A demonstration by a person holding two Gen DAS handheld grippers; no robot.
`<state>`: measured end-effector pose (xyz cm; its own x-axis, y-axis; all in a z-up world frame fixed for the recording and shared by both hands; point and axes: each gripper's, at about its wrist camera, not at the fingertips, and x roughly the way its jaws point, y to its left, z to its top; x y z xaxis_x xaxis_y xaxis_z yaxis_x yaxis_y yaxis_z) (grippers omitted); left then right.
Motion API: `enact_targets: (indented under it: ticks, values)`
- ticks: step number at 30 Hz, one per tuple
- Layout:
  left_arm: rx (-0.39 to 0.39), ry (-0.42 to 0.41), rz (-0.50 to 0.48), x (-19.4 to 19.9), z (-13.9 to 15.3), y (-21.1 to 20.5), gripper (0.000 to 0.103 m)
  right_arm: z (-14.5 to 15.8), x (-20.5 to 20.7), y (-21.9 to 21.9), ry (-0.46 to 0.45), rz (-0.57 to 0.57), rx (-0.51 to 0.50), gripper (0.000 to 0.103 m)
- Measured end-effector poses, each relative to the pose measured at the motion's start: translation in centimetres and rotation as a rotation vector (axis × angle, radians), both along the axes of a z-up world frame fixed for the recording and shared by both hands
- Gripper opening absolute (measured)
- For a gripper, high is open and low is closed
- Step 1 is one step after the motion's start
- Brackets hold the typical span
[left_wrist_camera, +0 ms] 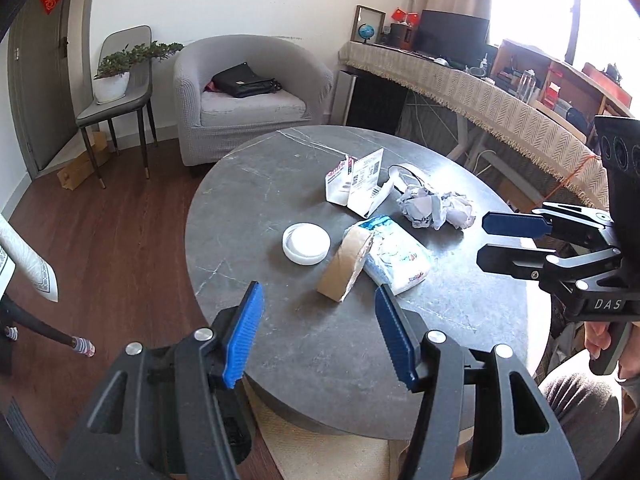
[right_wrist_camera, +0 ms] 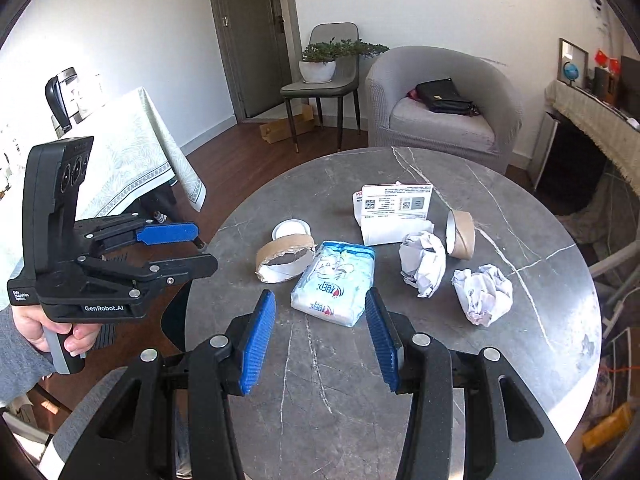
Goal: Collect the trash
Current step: 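Move both open tools back over the table, then grasp the brown tape roll with the left tool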
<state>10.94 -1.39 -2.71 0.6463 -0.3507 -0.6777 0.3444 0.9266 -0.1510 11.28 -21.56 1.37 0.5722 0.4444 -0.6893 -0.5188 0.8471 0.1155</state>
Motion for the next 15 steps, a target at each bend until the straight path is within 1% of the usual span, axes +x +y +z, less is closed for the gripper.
enact_targets:
  ticks: [5, 10, 13, 15]
  values:
    - [0.004, -0.001, -0.024, 1.1, -0.9, -1.3, 0.058, 0.6, 0.9, -0.7, -0.024, 0.015, 0.0, 0.047]
    - [-0.004, 0.014, -0.035, 2.1, -2.0, -1.9, 0.057, 1.0, 2.6, -2.2, -0.036, -0.017, 0.02, 0.047]
    - [0.002, 0.029, -0.034, 2.8, -2.9, -2.1, 0.05, 0.8, 3.8, -2.7, -0.039, -0.026, 0.015, 0.047]
    - [-0.003, 0.036, -0.035, 3.2, -3.3, -2.0, 0.047, 0.7, 4.6, -2.6, -0.042, -0.023, 0.002, 0.047]
